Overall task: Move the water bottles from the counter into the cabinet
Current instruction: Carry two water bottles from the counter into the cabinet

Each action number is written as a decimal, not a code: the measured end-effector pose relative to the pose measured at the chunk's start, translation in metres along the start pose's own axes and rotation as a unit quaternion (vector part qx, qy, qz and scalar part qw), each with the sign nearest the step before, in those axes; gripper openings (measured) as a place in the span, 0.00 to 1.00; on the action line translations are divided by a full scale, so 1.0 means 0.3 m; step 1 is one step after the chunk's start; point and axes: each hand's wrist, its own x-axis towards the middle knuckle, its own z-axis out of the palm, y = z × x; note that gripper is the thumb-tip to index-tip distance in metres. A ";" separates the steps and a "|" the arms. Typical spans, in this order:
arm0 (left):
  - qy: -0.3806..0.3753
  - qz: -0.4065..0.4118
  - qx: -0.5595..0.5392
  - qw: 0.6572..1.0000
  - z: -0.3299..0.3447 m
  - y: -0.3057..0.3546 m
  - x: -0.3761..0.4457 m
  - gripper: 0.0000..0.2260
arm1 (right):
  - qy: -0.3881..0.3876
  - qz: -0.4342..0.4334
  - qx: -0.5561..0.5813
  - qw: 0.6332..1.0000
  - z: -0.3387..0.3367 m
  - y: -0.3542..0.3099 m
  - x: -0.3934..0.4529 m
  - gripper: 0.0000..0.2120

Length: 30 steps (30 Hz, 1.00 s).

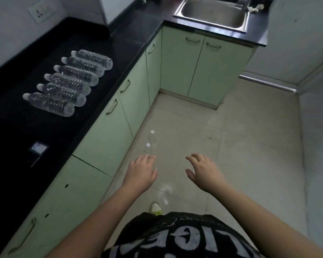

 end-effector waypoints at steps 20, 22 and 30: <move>0.027 -0.315 -0.097 0.944 -0.013 -0.007 0.785 0.22 | -0.131 -0.319 -0.077 0.936 -0.249 0.249 1.232 0.30; 0.033 -0.353 -0.111 0.928 -0.028 0.054 0.845 0.22 | -0.153 -0.360 -0.101 0.915 -0.285 0.280 1.325 0.31; 0.034 -0.484 -0.172 0.857 0.032 0.189 0.969 0.22 | -0.186 -0.453 -0.145 0.860 -0.267 0.330 1.571 0.29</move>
